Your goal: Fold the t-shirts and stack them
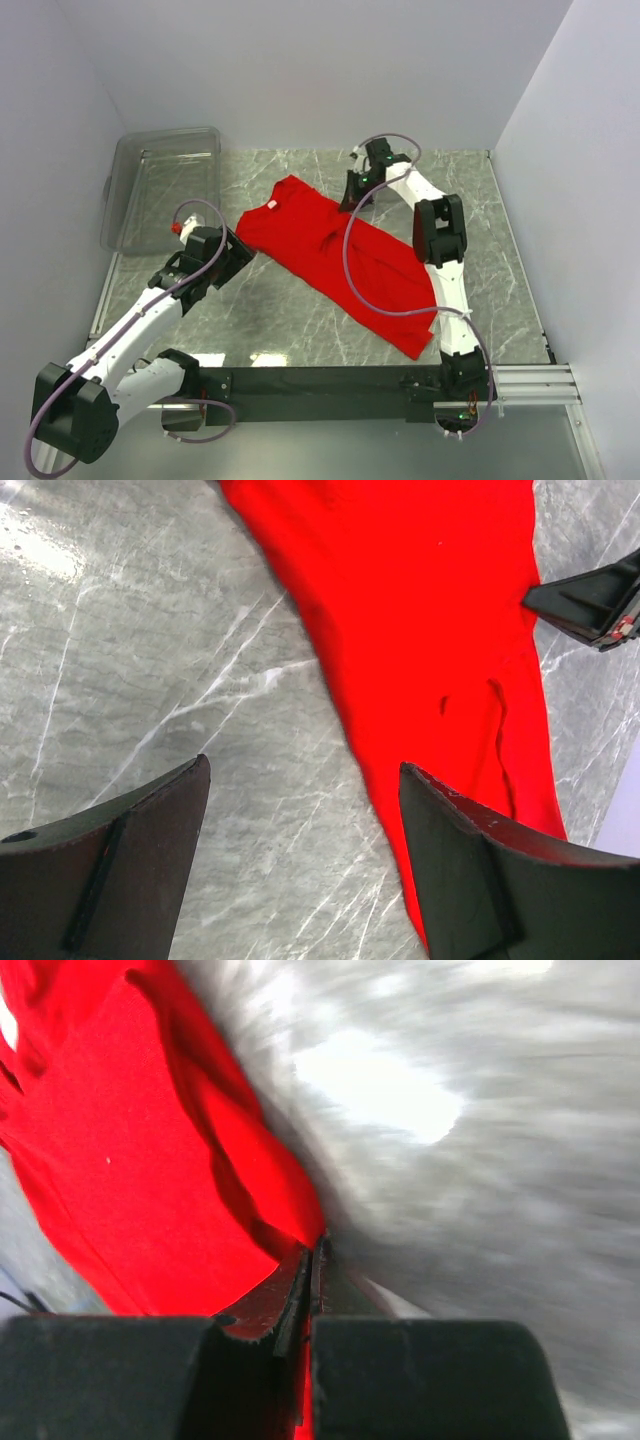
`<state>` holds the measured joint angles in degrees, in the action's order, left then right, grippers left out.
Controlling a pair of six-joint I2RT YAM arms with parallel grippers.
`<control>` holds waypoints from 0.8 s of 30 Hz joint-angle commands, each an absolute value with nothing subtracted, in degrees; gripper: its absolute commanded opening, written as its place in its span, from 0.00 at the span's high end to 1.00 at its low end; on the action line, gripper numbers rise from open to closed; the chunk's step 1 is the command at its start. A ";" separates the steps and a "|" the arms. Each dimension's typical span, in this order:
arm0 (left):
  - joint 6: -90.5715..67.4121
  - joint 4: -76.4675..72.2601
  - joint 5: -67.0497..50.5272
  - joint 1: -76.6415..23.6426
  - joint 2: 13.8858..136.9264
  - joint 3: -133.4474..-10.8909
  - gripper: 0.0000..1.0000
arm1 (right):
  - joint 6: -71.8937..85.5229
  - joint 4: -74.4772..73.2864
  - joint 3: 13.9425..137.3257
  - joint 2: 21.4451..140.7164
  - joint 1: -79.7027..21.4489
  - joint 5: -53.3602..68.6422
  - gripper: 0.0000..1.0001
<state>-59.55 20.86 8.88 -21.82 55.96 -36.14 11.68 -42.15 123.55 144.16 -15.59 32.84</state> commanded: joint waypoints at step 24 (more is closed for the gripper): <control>-57.31 15.38 5.46 -21.62 60.99 -39.37 0.19 | 32.25 -17.32 93.09 122.61 5.01 19.26 1.00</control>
